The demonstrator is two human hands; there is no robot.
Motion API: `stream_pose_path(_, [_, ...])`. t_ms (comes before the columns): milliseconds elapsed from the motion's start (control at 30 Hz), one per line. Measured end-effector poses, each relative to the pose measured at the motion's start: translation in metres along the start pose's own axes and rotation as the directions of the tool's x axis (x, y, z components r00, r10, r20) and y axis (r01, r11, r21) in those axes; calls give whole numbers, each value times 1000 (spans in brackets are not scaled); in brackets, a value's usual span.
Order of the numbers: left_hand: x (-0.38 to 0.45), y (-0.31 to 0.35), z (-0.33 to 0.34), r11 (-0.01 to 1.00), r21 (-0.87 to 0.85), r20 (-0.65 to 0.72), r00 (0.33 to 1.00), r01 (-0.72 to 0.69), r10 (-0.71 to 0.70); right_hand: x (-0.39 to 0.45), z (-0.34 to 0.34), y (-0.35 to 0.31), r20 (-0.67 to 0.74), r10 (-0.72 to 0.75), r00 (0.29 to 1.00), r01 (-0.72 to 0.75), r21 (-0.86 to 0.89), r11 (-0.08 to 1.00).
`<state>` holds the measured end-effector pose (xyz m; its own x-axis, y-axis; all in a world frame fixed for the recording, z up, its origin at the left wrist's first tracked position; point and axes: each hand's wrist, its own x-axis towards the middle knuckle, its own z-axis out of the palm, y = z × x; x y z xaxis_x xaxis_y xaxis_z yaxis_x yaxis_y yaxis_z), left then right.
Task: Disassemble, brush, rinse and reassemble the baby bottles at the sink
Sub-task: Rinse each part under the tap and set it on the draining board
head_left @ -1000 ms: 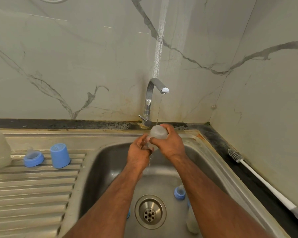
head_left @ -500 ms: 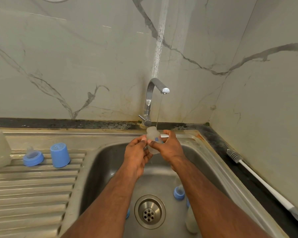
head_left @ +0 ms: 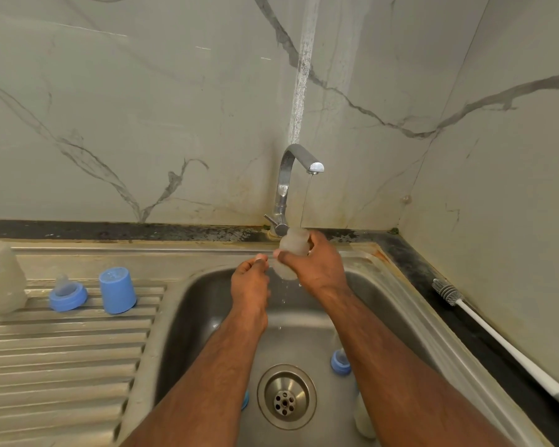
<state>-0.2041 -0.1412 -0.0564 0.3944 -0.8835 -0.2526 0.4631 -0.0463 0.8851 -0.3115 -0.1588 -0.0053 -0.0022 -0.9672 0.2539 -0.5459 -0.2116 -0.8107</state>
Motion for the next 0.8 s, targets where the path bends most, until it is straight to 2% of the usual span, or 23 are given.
stream_pose_path(67, [2,-1,0,1000,-3,-4,1000,5,-5,-1,0,2,-44,-22,999,23,32,999])
stream_pose_path(167, [1,-3,-1,1000,-12,-19,1000,-4,4,-8,6,12,109,39,993,-21,-165,986])
stream_pose_path(300, [1,1,-1,1000,-2,-4,1000,13,-13,-2,4,5,-43,-55,998,56,17,998])
stream_pose_path(400, [1,-2,-1,1000,-15,-13,1000,9,-9,-5,6,9,102,-4,995,18,-134,991])
stream_pose_path(533, [0,1,-1,1000,-15,0,1000,25,-25,-5,7,12,-12,-70,997,70,-2,998])
stream_pose_path(633, [-1,0,-2,1000,-19,-8,1000,20,-20,-6,6,14,107,-38,994,53,-140,989])
stream_pose_path(733, [0,2,-2,999,-21,4,1000,31,-31,-4,6,8,-21,-82,996,82,5,997])
stream_pose_path(800, [0,1,-2,999,-23,4,999,43,-43,-3,5,7,32,-52,998,53,-36,998])
